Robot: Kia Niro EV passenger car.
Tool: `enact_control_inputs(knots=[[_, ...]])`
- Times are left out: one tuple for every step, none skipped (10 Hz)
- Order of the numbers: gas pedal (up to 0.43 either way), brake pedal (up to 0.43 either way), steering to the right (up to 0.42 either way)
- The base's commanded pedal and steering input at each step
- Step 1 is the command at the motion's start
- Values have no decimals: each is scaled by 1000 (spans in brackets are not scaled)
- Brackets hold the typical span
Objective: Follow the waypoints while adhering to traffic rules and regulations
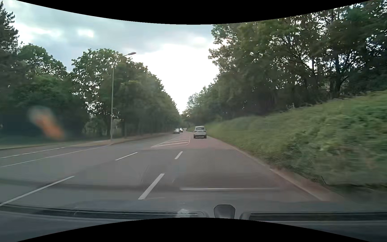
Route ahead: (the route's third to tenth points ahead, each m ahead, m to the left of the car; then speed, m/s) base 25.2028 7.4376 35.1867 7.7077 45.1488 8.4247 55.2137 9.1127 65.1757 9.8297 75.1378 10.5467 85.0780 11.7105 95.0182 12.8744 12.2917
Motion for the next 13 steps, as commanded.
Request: enact_control_inputs(knots=[[118, 0, -11], [118, 0, -10], [118, 0, -10], [118, 0, -10], [118, 0, -10], [118, 0, -10], [118, 0, -11], [110, 0, -12], [110, 0, -12], [110, 0, -12], [118, 0, -12], [118, 0, -12], [118, 0, -12]])
